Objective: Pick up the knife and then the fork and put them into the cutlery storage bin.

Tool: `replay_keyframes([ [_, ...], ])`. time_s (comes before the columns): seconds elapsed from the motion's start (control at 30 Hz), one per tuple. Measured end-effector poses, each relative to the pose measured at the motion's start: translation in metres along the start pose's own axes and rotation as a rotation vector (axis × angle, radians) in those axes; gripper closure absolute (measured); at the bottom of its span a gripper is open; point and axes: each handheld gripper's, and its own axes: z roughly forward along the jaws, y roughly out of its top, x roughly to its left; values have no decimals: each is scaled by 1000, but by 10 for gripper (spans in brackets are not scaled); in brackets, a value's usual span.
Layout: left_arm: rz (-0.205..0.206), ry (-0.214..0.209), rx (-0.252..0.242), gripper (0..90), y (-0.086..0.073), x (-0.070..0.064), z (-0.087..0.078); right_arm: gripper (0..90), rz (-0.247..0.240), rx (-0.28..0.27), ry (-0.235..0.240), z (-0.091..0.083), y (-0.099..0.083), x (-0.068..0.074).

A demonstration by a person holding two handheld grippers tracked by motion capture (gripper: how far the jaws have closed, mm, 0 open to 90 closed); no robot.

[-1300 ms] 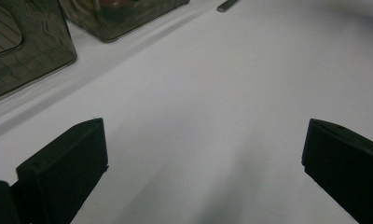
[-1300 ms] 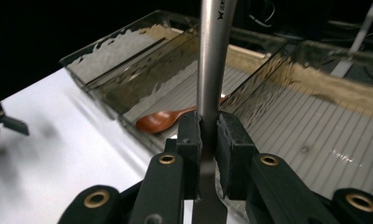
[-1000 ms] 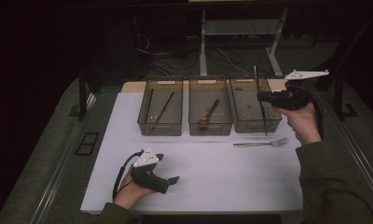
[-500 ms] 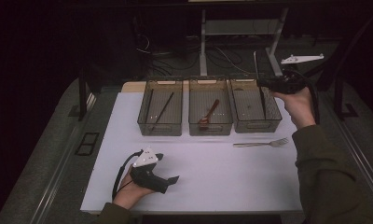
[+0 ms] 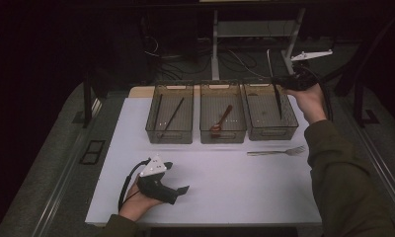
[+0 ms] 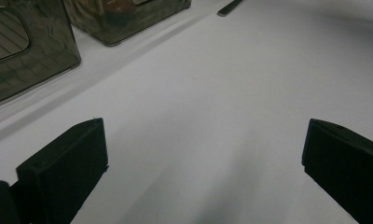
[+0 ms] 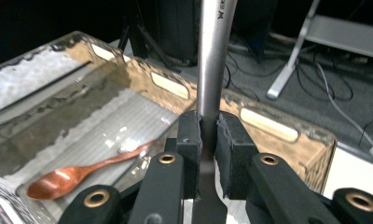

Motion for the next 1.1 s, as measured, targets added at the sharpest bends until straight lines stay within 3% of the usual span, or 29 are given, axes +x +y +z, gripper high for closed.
replay_keyframes([
  [0.37, 1, -3, 0, 0, 0, -1, 0, 793, 1, 136, -32, 22, -19, -14],
  [1.1, 4, -4, 3, 0, 0, -2, 0, 791, -12, 329, -34, 49, -35, -17],
])
